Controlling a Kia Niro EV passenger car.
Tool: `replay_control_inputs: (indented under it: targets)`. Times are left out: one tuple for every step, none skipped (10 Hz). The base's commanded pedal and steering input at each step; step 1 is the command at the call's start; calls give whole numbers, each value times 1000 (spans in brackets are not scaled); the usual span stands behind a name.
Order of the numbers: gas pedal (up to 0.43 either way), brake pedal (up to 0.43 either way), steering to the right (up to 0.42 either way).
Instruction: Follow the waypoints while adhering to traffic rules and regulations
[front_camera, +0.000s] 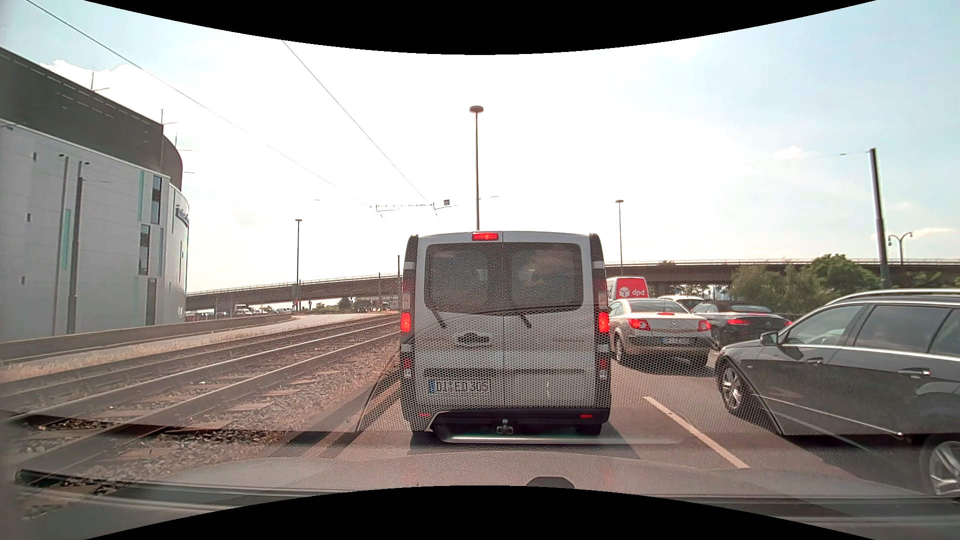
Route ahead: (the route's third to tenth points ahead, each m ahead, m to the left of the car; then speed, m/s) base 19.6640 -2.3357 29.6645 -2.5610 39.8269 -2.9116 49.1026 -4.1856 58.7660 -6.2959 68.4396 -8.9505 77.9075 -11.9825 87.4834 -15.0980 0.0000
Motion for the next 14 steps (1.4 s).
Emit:
replay_control_inputs:
  targets:
    - [0,244,-6]
    - [0,250,-6]
    - [0,250,-6]
    - [0,250,-6]
    - [0,250,-6]
    - [0,250,-7]
    - [0,250,-7]
    - [0,250,-7]
    - [0,250,-7]
    - [0,250,-7]
    - [0,250,-7]
    - [0,250,-7]
    - [0,244,-7]
    - [0,250,-7]
